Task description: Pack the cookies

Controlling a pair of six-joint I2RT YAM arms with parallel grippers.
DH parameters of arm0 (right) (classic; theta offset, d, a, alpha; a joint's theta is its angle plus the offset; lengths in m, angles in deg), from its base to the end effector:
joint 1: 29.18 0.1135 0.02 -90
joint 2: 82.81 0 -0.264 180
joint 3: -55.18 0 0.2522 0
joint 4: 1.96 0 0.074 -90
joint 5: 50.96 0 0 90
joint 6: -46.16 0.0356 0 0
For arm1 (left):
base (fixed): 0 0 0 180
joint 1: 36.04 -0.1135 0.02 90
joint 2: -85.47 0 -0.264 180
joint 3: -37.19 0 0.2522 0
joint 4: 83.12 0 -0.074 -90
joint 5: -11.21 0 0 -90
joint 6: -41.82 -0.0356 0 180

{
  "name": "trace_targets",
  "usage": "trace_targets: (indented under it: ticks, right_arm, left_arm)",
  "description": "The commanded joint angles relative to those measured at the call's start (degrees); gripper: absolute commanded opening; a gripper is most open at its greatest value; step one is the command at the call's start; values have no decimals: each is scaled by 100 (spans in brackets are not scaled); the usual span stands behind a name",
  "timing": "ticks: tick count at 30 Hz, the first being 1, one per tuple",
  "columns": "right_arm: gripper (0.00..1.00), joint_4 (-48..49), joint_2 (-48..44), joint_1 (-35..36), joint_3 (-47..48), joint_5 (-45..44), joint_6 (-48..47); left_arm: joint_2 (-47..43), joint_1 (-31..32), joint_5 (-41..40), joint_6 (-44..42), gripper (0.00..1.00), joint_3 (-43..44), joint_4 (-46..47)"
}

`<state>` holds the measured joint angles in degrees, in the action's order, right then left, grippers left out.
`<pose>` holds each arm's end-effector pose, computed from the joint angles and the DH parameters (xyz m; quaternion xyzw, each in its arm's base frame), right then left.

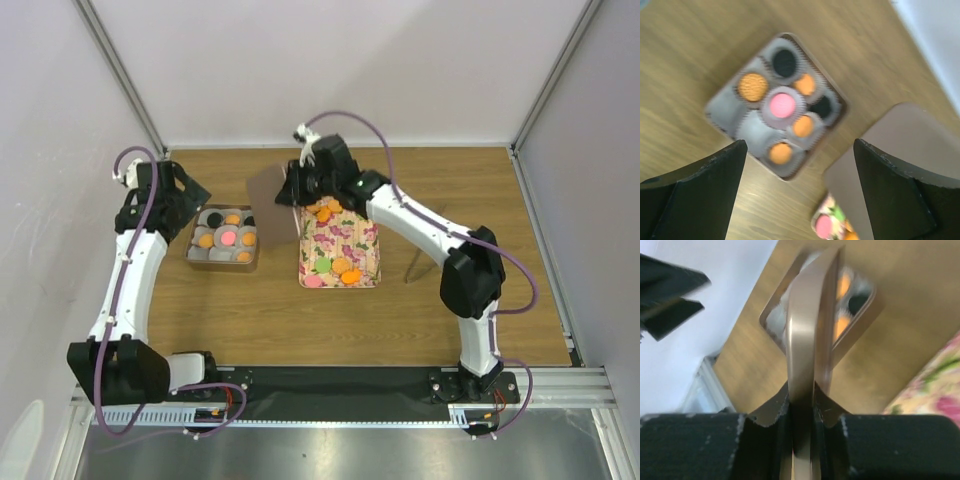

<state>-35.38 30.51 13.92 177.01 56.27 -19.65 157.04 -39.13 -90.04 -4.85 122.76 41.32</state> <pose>0.3373 0.3301 0.3478 -0.2164 0.8089 0.3998 0.3728 0.2620 0.0211 0.3527 -0.3946 0.8183 -0.0565 0.4141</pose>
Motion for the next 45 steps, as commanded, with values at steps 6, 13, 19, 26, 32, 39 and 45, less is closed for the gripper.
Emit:
trace_targets:
  ticks: [6,13,19,26,32,39,45]
  right_arm:
    - [0,4397,551,-99,-1332,1309,2958]
    - [0,4102,402,-310,-1446,1160,3154]
    - [0,4488,384,-407,-1710,1291,3435]
    - [0,6102,814,-609,-1720,1476,4707]
    - [0,6369,1403,-635,-1132,1511,5113]
    - [0,6686,1807,-749,-885,1467,5307]
    - [0,6791,2133,-776,-621,1537,5457]
  left_arm:
    - [-399,-262,-607,-492,97,-221,647]
    - [-21,-323,-861,-739,98,114,331]
    - [610,-552,-1457,-150,96,218,146]
    - [1542,-1184,-1118,0,92,500,208]
    - [2298,-1677,-511,-176,88,763,533]
    - [2747,-1905,69,-54,81,580,902]
    - [3091,-2072,264,377,71,571,841]
